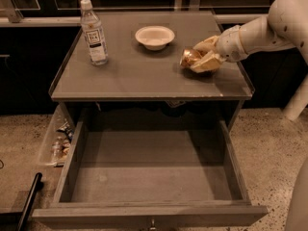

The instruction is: Pick orange can from top drawer and place on counter

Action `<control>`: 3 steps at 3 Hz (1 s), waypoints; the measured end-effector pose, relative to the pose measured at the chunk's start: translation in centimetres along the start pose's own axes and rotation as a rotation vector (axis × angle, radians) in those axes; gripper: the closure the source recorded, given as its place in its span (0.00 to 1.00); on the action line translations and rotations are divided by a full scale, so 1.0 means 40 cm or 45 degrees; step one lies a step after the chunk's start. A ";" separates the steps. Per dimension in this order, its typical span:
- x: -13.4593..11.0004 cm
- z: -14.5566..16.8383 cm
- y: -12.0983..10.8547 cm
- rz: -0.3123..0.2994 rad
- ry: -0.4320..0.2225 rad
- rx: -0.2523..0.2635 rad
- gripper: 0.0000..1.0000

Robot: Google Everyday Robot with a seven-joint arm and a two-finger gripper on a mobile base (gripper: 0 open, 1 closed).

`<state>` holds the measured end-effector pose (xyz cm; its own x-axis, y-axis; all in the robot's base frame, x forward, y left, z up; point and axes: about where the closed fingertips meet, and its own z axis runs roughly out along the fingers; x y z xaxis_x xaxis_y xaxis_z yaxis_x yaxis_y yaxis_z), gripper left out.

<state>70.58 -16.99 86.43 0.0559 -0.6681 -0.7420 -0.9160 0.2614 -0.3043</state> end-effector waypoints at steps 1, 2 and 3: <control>0.007 0.002 0.002 0.007 0.010 -0.004 0.85; 0.007 0.002 0.002 0.007 0.010 -0.004 0.62; 0.007 0.002 0.002 0.007 0.010 -0.004 0.39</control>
Offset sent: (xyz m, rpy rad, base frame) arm -0.0001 -0.0010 -0.0027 -0.0052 0.0078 -0.0037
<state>70.58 -17.08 86.16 0.0477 -0.6720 -0.7390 -0.9174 0.2630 -0.2985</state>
